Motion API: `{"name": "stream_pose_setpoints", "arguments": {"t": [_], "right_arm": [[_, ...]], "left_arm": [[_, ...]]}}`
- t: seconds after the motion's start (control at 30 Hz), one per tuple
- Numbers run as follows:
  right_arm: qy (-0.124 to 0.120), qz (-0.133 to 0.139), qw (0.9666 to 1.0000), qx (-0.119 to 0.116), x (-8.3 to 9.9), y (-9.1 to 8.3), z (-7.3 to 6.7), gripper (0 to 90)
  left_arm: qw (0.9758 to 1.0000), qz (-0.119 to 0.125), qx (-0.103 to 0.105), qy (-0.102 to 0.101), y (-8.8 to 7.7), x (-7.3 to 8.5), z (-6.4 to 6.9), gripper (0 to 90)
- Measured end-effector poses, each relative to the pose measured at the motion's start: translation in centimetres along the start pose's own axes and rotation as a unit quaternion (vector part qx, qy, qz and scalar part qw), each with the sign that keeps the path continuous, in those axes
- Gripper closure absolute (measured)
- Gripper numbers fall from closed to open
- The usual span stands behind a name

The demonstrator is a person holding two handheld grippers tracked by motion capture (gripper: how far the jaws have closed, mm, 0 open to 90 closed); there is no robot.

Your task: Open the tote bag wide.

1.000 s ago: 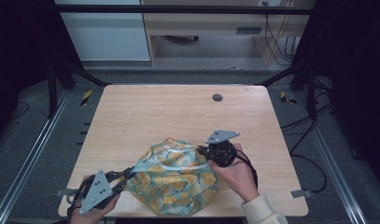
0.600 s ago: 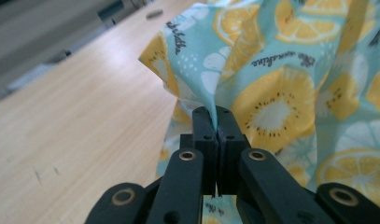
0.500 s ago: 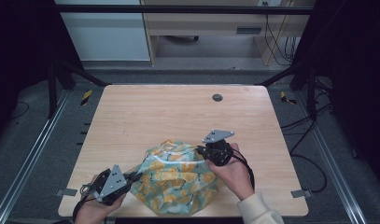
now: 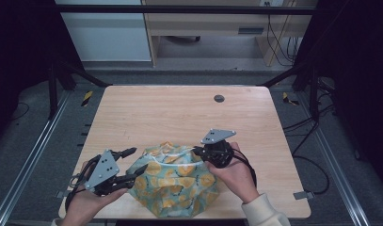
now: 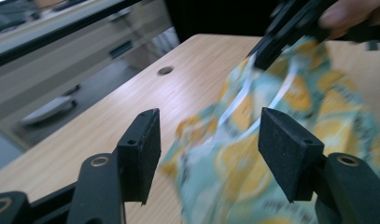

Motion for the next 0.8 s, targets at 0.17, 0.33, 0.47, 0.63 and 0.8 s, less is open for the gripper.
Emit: {"name": "stream_pose_setpoints", "arguments": {"t": [0.17,0.33,0.47,0.63,0.8], "right_arm": [[0.003,0.000,1.0000,-0.001,-0.1,0.4,0.1,90.0],[0.004,0.000,1.0000,-0.006,0.0,0.2,0.1,90.0],[0.001,0.000,1.0000,-0.004,0.1,-0.1,0.2,90.0],[0.006,-0.003,1.0000,0.001,0.3,0.2,0.5,90.0],[0.015,-0.015,0.9994,0.026,0.6,1.4,2.0,90.0]], "left_arm": [[0.9954,-0.052,0.059,0.054,3.5,-1.0,2.0,37.4],[0.9865,-0.115,0.099,0.063,7.2,0.9,2.9,39.6],[0.9860,-0.116,0.093,0.076,6.8,1.7,3.8,71.3],[0.9904,-0.072,0.080,0.087,4.7,1.6,4.9,89.0],[0.9789,-0.122,0.125,0.106,3.5,4.1,7.0,90.0]]}}
Point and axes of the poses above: each handheld gripper's, and its own axes: y roughly forward along the jaws, x roughly out of its underside, z roughly to its right, the point moved 3 cm from there along y, roughly forward along the jaws, and after that the axes turned 2 degrees about -z, right-handed, at the moved point
